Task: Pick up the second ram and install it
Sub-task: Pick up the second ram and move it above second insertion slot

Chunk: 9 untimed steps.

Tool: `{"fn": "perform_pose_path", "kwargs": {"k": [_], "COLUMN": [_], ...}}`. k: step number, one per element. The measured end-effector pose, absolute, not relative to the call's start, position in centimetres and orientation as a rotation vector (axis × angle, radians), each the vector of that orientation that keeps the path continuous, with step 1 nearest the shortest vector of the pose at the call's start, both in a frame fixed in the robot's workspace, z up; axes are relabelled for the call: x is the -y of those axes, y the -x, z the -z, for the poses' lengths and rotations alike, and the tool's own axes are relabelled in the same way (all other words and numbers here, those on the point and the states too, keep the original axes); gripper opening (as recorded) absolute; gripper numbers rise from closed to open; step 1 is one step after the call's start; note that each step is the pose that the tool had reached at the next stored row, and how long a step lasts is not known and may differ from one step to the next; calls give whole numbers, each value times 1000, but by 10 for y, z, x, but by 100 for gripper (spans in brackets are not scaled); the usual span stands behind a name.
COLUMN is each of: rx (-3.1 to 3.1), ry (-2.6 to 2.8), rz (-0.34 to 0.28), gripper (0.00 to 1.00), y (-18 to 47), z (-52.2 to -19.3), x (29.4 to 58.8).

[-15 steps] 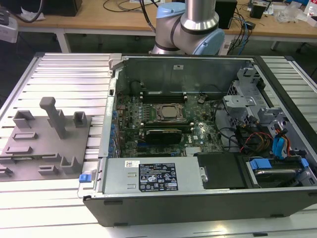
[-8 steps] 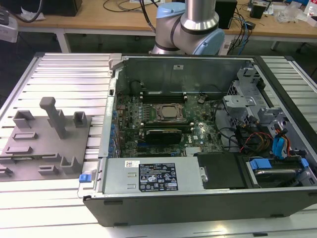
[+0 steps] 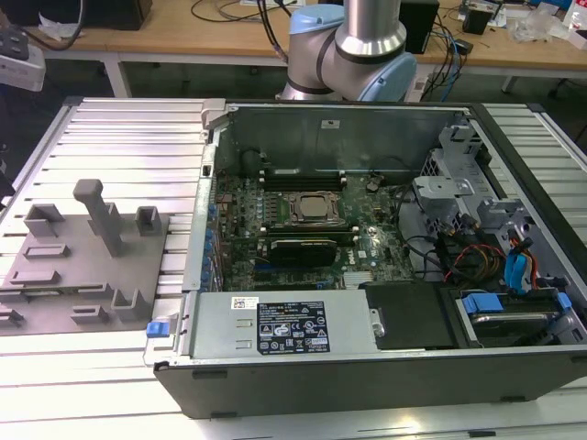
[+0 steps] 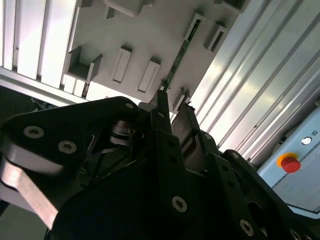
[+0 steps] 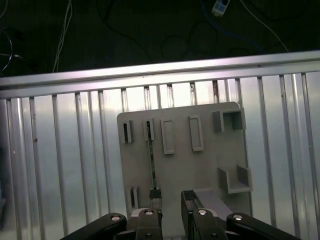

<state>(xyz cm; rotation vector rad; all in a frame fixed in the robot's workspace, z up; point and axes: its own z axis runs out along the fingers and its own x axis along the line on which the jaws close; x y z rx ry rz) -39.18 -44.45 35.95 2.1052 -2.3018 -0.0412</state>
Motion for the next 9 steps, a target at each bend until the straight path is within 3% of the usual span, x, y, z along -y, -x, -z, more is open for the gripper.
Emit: {"fn": "perform_pose_path", "kwargs": {"k": [9], "rx": [2300], "ry": [-2107], "rz": [41], "gripper": [30], "y": [392], "z": [-352], "x": [445]}}
